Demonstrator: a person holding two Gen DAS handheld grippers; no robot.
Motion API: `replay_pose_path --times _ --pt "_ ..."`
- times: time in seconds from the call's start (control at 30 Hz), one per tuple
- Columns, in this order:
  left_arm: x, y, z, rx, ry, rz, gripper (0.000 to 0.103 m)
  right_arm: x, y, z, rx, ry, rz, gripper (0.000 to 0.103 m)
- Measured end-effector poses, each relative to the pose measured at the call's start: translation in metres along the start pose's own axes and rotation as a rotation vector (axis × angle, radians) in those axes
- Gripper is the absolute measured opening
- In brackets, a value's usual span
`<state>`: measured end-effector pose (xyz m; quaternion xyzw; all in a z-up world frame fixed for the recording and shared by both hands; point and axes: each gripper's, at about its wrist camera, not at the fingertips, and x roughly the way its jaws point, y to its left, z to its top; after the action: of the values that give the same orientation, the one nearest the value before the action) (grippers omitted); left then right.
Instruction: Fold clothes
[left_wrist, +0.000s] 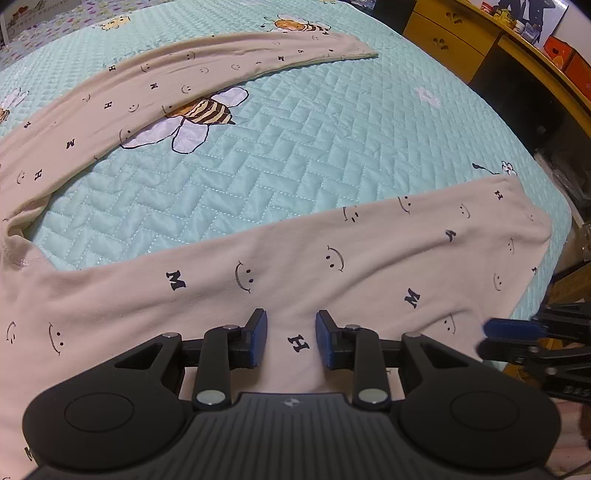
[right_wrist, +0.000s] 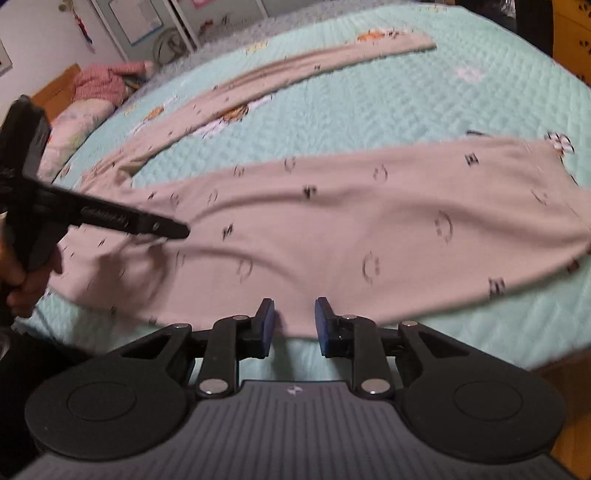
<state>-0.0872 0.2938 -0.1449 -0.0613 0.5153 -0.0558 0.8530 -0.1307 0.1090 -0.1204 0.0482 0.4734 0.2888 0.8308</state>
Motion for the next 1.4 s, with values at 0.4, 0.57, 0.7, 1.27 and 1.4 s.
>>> replay_pose_path --times 0.4,0.57,0.7,1.27,1.4 --pt "0.001 -0.006 0.001 0.014 0.003 0.036 0.032 -0.005 -0.027 -0.003 0.012 -0.104 -0.077 0.029" --pt "0.001 -0.01 0.001 0.02 0.005 0.054 0.032 -0.018 -0.033 -0.007 0.083 -0.079 -0.057 0.029" --pt "0.002 -0.012 0.001 0.025 0.006 0.065 0.033 -0.041 -0.031 0.012 0.099 -0.157 -0.061 0.03" --pt "0.003 -0.026 -0.001 0.044 0.001 0.126 0.033 -0.049 -0.073 0.014 0.197 -0.231 -0.174 0.051" --pt "0.003 -0.023 0.0 0.041 0.006 0.105 0.033 -0.04 -0.087 0.0 0.194 -0.166 -0.21 0.046"
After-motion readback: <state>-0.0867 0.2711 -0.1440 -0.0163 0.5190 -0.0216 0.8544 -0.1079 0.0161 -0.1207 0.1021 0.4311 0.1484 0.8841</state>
